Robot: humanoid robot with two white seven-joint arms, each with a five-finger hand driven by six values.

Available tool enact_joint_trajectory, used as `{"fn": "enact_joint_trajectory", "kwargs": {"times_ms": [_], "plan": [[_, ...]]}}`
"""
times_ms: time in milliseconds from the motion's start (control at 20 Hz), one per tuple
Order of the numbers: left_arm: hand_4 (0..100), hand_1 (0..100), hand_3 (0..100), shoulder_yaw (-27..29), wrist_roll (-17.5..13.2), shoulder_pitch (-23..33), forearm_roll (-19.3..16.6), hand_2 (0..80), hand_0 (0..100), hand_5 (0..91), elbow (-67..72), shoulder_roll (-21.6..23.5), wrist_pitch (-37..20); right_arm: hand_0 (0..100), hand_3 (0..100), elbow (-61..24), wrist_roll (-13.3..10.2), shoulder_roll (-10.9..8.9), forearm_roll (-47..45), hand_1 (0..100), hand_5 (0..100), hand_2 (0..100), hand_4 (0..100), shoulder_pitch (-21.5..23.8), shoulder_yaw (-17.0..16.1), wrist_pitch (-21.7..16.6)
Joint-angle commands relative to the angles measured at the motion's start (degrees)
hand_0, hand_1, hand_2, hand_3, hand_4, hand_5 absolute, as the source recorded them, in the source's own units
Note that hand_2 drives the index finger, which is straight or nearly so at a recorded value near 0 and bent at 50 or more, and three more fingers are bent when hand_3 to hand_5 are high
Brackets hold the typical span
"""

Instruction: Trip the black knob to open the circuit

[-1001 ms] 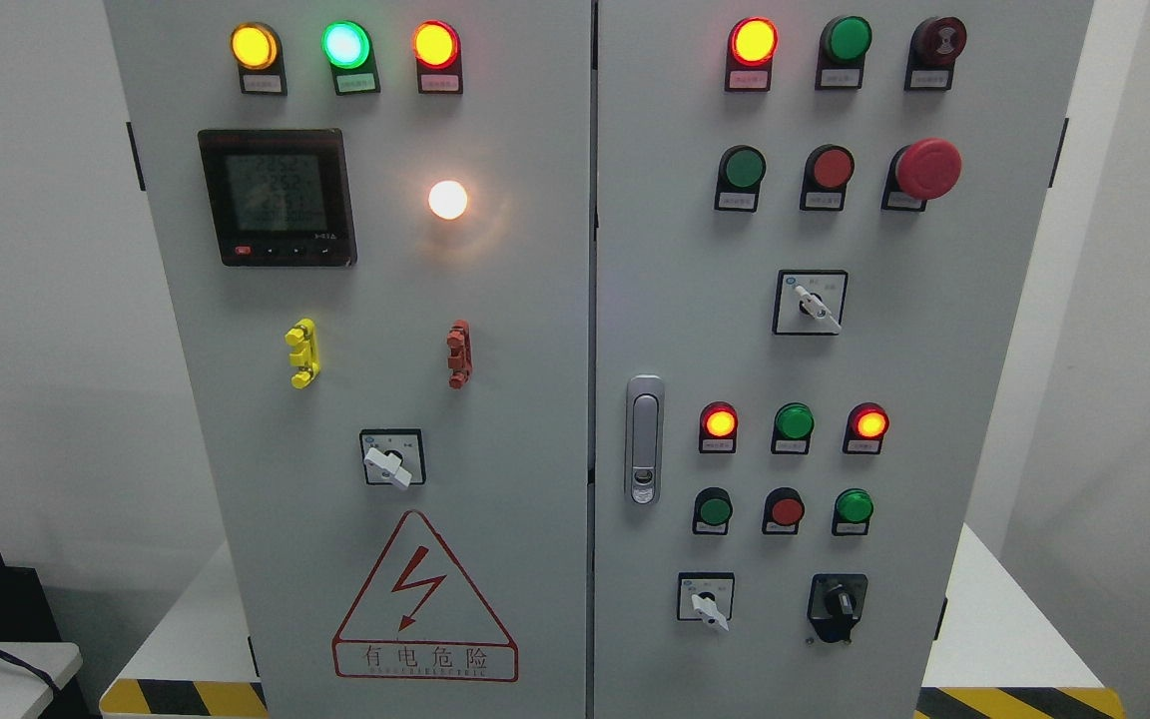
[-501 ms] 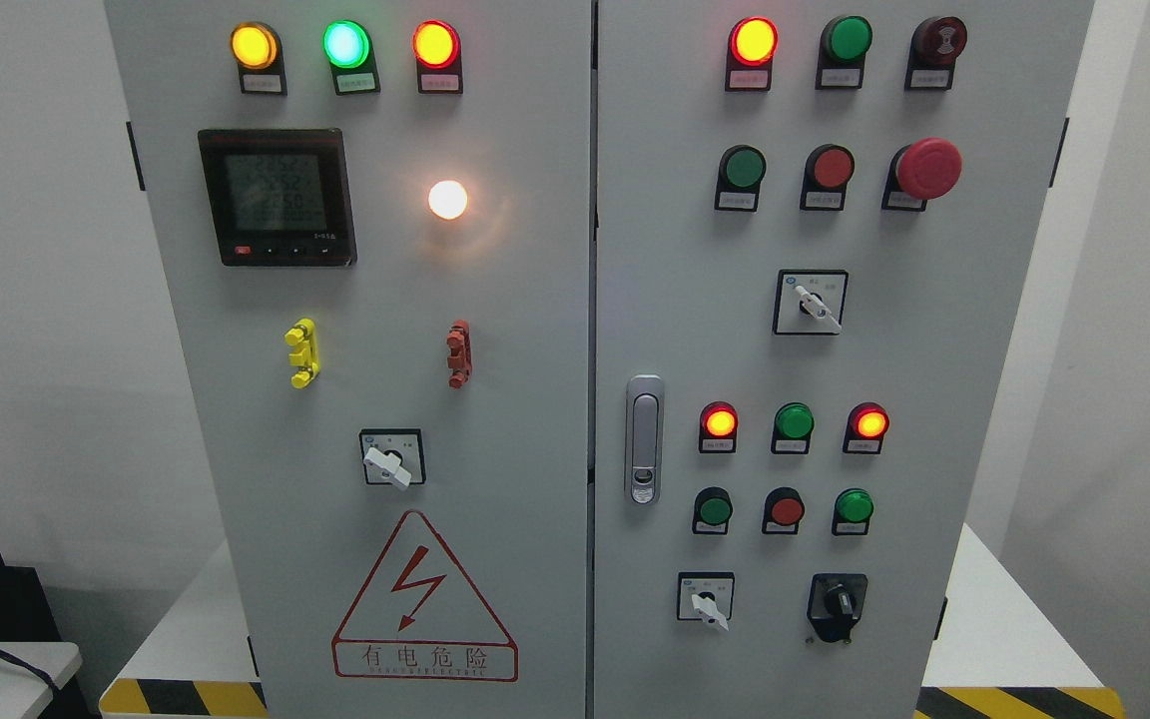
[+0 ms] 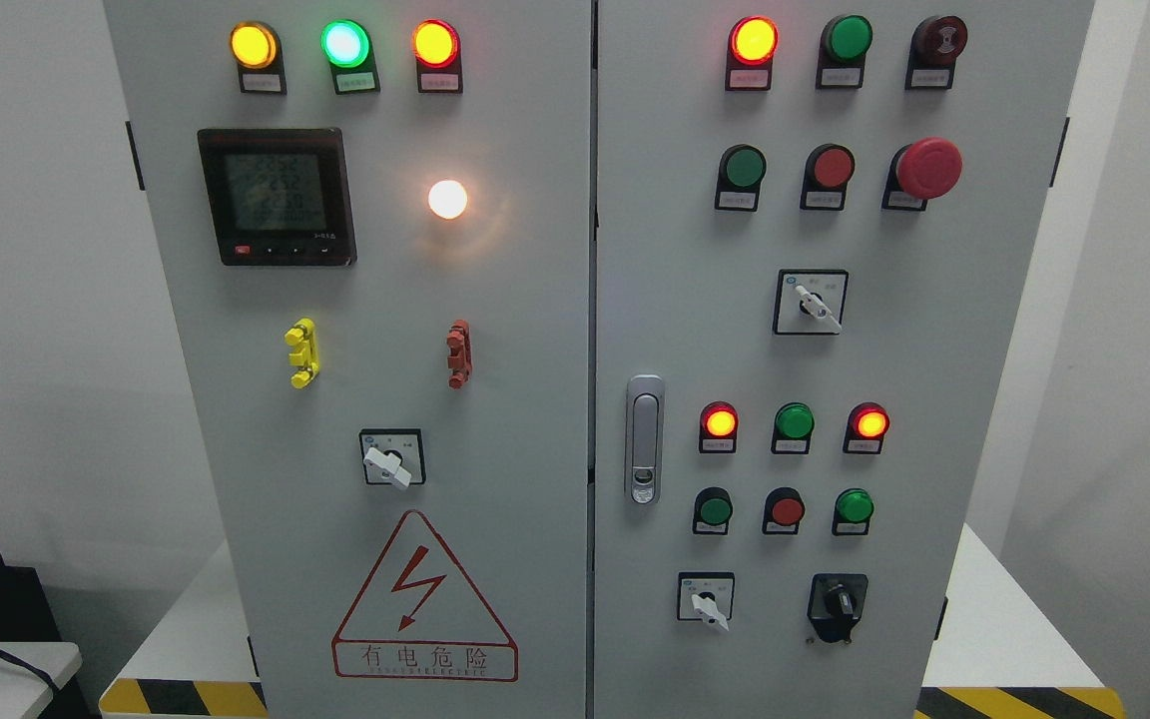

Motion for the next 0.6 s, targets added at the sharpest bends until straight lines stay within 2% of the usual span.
{"fn": "enact_joint_trajectory", "kwargs": {"times_ms": [0,150,350,551], "plan": [[0,39,0,0.0,0.03,-0.44,-1.85,0.0,12,0.0,0.0,-0.07,0.03,16,79,-0.58,-0.89,0.21,0.4,79,95,42,84,-3.61,3.04,3.55],[0,39,0,0.0,0.03,-0.44,-1.93,0.0,12,0.0,0.0,-0.07,0.03,18,79,-0.58,-0.8,0.83,0.4,78,95,42,85,-3.96,3.22,4.34],[0,39,0,0.0,0.03,-0.44,-1.85,0.0,12,0.0,0.0,0.02,0.03,18,80,-0.23,-0.62,0.83,0.31,78,96,43,86,-5.45,4.36,7.41],[0,39,0,0.0,0.03,-0.44,-1.85,0.0,12,0.0,0.0,0.02,0.03,21,80,-0.05,-0.71,1.18,0.22,76,96,43,86,-7.21,5.76,8.2]]}}
